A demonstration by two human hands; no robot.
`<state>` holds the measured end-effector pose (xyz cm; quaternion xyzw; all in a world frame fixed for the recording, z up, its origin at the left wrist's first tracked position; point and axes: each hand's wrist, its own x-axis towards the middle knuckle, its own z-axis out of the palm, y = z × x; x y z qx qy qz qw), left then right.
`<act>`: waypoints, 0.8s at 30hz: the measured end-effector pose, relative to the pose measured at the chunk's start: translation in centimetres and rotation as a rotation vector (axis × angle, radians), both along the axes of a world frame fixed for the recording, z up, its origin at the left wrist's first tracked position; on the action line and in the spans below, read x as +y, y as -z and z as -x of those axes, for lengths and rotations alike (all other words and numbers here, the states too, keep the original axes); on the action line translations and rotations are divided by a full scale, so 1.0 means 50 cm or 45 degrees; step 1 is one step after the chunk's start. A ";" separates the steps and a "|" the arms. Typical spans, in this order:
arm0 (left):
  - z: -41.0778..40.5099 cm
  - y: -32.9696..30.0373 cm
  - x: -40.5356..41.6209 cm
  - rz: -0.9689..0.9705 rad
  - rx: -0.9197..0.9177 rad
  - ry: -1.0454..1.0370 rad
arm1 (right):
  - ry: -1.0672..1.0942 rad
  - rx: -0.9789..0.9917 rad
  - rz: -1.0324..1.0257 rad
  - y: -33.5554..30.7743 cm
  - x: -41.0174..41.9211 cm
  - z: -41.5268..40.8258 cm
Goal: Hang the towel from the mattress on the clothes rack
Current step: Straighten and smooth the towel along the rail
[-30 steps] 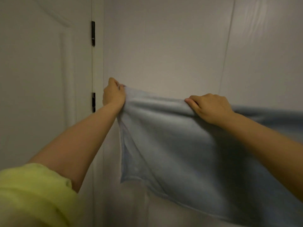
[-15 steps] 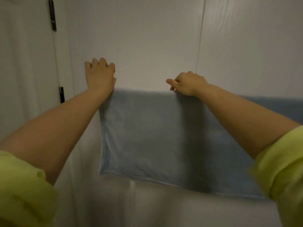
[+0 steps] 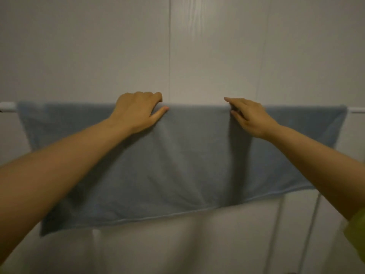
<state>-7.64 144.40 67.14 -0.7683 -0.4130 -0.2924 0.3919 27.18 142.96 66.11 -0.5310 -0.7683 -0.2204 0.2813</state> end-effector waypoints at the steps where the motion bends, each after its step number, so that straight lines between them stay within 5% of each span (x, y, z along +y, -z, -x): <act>1: -0.031 -0.002 0.003 -0.022 0.035 0.031 | 0.024 0.047 -0.007 -0.002 0.002 -0.032; 13: -0.101 -0.024 0.068 0.079 0.180 -0.028 | -0.081 0.081 0.074 -0.010 0.026 -0.243; 21: -0.159 -0.063 0.071 0.514 -0.135 -0.489 | -0.169 0.109 -0.066 0.011 0.051 -0.312; 24: -0.175 -0.051 0.039 0.355 -0.197 -0.500 | -0.199 0.206 -0.143 0.032 0.066 -0.288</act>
